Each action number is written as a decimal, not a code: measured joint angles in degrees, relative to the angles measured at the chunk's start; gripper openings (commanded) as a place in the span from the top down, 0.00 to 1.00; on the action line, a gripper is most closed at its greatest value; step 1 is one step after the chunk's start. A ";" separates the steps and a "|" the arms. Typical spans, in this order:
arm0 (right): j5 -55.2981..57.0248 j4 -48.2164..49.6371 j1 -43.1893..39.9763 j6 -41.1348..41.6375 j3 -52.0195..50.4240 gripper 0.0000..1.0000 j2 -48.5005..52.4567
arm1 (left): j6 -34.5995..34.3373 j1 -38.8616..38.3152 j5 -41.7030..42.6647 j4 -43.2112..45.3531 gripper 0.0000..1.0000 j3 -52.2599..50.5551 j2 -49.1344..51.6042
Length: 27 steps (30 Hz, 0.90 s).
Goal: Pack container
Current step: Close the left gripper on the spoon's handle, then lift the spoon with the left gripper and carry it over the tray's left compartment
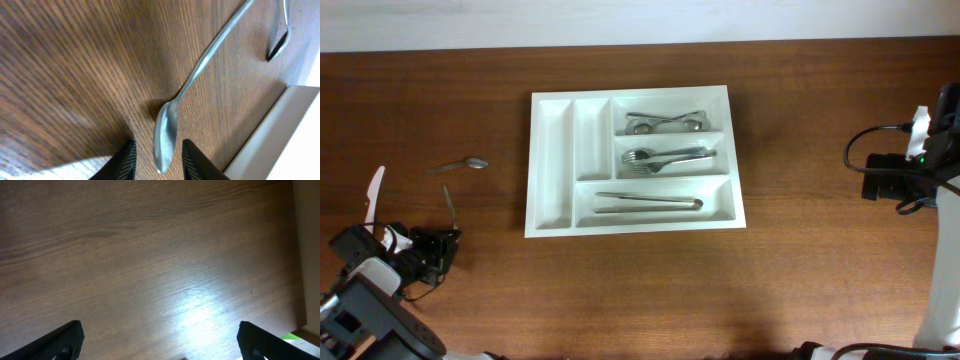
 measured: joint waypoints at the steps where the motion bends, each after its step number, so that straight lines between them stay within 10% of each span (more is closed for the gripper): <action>1: 0.00 0.00 0.00 -0.02 0.00 0.01 0.00 | 0.02 0.00 -0.20 0.00 0.74 0.00 0.00; 27: 0.00 0.00 0.00 0.00 0.00 0.01 0.00 | 0.00 0.00 -0.63 0.42 0.96 0.00 0.00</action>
